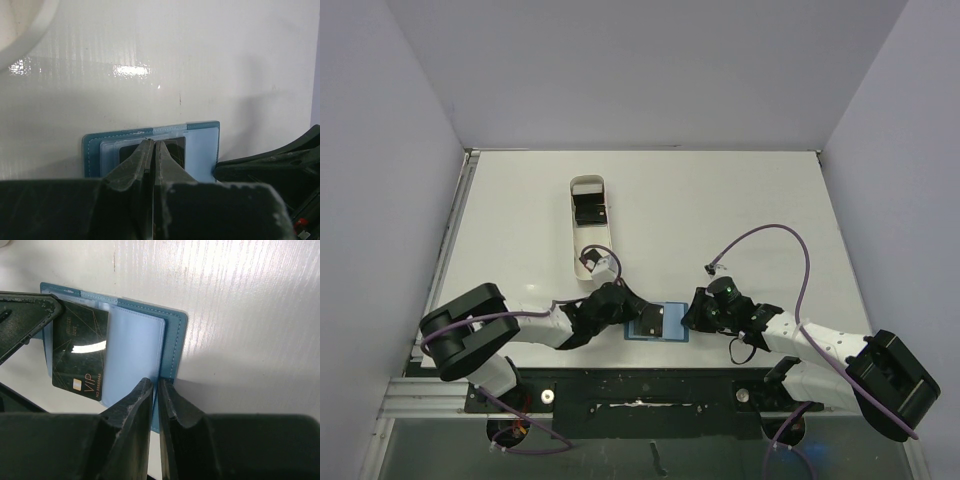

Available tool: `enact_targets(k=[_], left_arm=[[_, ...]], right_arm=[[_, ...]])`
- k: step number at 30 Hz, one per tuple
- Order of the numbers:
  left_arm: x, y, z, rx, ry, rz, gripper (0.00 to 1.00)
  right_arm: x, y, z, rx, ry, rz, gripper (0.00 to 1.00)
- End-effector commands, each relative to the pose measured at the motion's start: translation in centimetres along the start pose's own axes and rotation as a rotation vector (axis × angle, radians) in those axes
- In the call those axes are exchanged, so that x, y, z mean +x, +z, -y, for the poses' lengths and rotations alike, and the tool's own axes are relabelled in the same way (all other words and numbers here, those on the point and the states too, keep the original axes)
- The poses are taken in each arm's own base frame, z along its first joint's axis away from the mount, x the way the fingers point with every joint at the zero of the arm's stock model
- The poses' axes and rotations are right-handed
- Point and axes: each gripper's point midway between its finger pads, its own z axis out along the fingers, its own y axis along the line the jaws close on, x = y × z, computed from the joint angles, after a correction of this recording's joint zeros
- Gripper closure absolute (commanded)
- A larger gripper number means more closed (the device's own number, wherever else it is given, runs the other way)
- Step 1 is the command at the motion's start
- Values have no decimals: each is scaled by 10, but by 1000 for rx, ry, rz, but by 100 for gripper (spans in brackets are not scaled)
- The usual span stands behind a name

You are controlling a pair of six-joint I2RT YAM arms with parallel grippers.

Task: Put the credit cards into the card holder
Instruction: Insert the credit card into the card holder.

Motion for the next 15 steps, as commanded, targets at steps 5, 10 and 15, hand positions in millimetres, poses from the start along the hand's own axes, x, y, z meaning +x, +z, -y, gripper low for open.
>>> enact_targets(k=[5,10,15], left_arm=[[-9,8,1,-18,26,49,100],[-4,10,-1,-19,18,48,100],[-1,12,1,-23,28,42,100]], right_arm=[[-1,0,1,6,5,18,87],[0,0,-3,-5,25,10,87],[-3,-1,-6,-13,28,15,87]])
